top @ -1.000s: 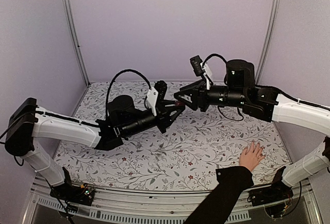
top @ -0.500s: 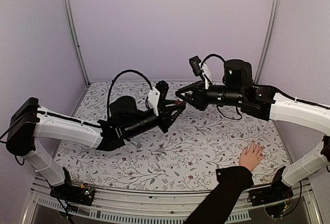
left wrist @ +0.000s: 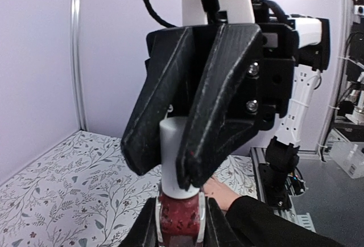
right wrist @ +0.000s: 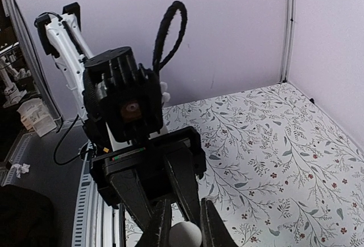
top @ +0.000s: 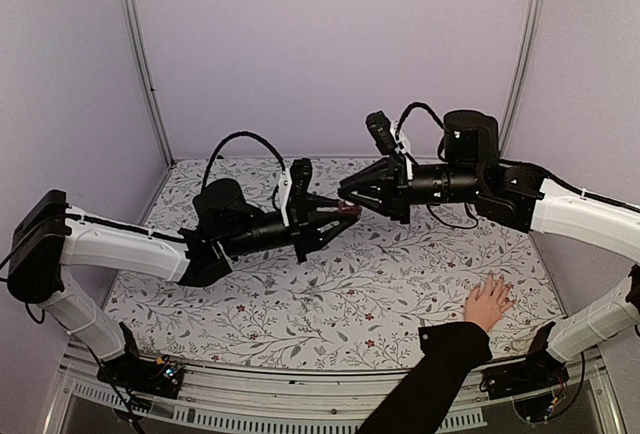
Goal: Paint the nails
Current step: Unscrew the nail polish bottle.
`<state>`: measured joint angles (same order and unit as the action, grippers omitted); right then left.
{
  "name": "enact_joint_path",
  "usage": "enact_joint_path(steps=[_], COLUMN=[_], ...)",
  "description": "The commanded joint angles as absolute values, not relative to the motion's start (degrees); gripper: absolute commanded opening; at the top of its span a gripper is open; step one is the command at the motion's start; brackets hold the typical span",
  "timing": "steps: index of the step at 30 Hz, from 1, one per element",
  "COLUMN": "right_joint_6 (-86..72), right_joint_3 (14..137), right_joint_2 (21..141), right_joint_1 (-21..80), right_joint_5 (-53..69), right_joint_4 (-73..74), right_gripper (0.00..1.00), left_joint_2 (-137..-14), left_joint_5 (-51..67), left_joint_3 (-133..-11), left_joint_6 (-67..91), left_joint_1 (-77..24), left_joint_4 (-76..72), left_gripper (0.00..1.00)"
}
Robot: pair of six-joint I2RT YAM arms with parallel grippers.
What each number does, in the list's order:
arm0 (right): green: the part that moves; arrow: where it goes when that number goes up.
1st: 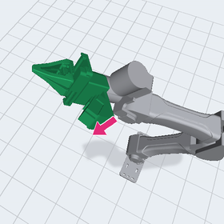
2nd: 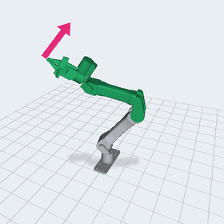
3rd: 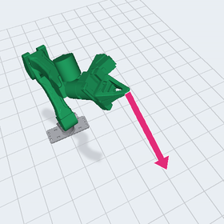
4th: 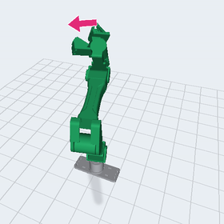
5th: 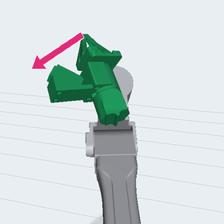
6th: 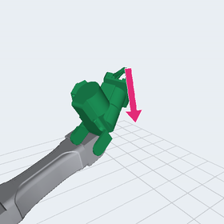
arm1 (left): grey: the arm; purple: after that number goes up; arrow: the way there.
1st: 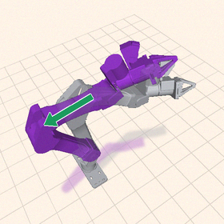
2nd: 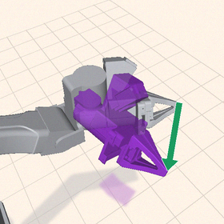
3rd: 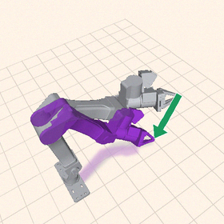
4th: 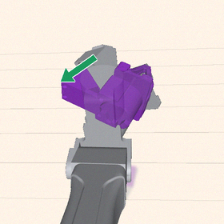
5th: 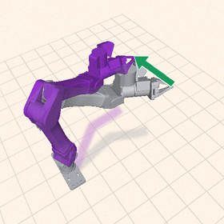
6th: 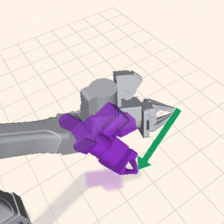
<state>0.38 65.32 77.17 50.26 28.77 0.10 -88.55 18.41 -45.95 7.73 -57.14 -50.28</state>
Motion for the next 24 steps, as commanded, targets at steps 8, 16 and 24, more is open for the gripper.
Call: enact_joint_path(steps=[8,16,24], right_joint_6=[12.37,16.96,16.14], right_joint_3=[68.46,69.57,69.37], right_joint_2=[75.85,76.76,75.68], right_joint_1=[50.89,51.06,51.02], right_joint_5=[48.6,57.0,52.4], right_joint_4=[5.94,9.69,8.85], right_gripper=[0.0,0.0,0.15], left_joint_2=[-88.54,-89.62,-86.75], left_joint_5=[44.98,52.96,43.25], left_joint_3=[-49.08,-49.3,-45.57], left_joint_6=[8.8,11.76,9.59], left_joint_1=[-57.75,-57.91,-57.13], left_joint_4=[-53.65,-58.28,-58.83], left_gripper=[0.0,0.0,0.0])
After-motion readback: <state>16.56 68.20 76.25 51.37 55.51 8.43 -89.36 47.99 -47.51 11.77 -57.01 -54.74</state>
